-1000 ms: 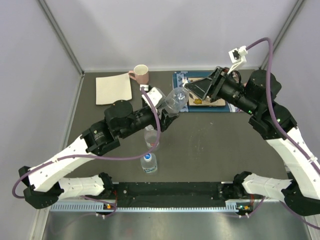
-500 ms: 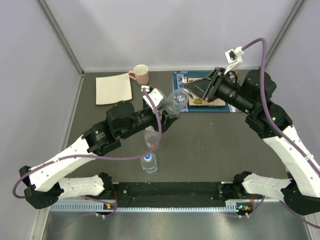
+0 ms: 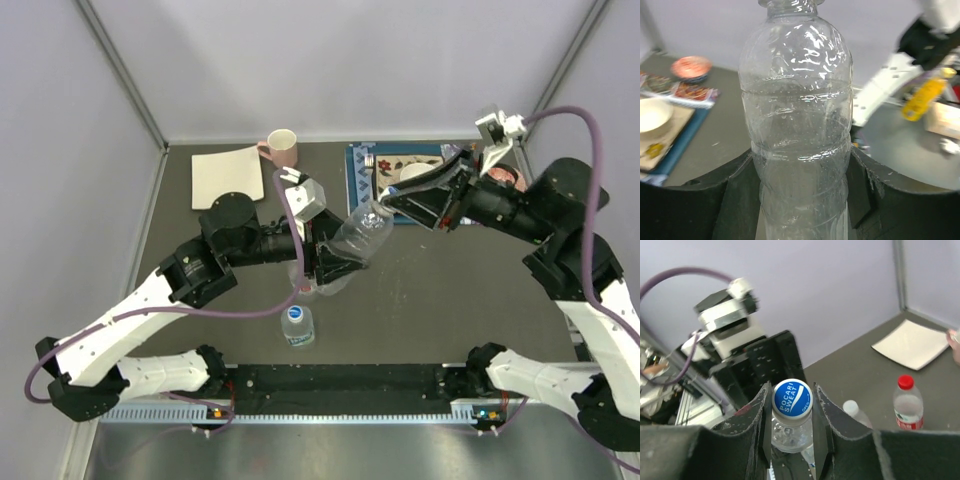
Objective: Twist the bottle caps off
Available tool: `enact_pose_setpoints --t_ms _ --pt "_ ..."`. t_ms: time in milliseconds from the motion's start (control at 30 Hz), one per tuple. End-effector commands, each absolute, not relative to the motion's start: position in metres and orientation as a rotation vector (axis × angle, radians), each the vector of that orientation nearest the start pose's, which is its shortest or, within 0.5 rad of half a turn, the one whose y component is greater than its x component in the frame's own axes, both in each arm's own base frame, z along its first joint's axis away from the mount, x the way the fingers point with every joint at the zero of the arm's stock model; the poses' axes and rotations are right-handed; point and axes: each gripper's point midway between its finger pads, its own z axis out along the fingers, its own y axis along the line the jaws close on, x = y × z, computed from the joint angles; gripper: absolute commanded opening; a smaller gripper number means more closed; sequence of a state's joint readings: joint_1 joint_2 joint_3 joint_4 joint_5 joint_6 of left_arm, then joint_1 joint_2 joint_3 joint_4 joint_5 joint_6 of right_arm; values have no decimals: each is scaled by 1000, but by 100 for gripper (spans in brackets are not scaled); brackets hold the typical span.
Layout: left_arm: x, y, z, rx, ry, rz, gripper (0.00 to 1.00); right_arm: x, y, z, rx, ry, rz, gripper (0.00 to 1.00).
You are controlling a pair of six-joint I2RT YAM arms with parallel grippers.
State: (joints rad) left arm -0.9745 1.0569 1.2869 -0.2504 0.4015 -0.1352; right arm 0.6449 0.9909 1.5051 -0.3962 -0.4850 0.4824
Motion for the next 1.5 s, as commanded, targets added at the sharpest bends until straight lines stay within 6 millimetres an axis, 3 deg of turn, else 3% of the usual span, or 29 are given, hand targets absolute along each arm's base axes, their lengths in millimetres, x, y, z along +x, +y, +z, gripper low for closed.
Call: enact_pose_setpoints --t_ms 0,133,200,400,567,733,767,800,833,867,933,967,1067,1133,1167,1300,1467 --pt "62 -326 481 1206 1012 -1549 39 129 264 476 -890 1435 1343 0" --pt "50 -320 487 1293 948 -1712 40 97 257 482 -1059 1293 1374 0" --pt "47 -316 493 1292 914 -1746 40 82 251 490 -1111 1204 1377 0" --pt "38 -309 496 1321 849 -1806 43 40 236 486 -1294 1016 1432 0" --pt "32 -306 492 1352 812 -1857 45 26 233 477 -1392 970 1478 0" --pt "33 -308 487 1365 833 -1864 45 29 236 467 -1416 983 1498 0" --pt "34 -309 486 1370 826 -1845 44 32 237 467 -1403 1001 1494 24" --pt "37 -311 485 1358 844 -1830 51 33 237 469 -1388 1011 1486 43" --pt "39 -312 481 1350 902 -1827 52 42 239 472 -1342 1038 1458 55" --pt "43 -314 478 1353 890 -1780 53 46 239 474 -1304 1063 1442 74" --pt "49 -315 483 1318 901 -1722 53 63 240 486 -1188 1104 1366 85" --pt "56 -318 473 1312 961 -1677 53 69 238 491 -1128 1125 1342 97" --pt "78 -322 470 1235 1045 -1541 49 91 233 513 -935 1183 1279 99" --pt "89 -321 470 1177 1087 -1471 48 93 227 531 -843 1185 1273 99" --pt "108 -323 466 1104 1139 -1384 47 94 224 537 -810 1181 1270 99" --pt "145 -318 459 948 1228 -1175 48 93 207 566 -665 1143 1261 99" --pt "166 -320 447 891 1282 -992 48 101 197 579 -522 1120 1279 99"
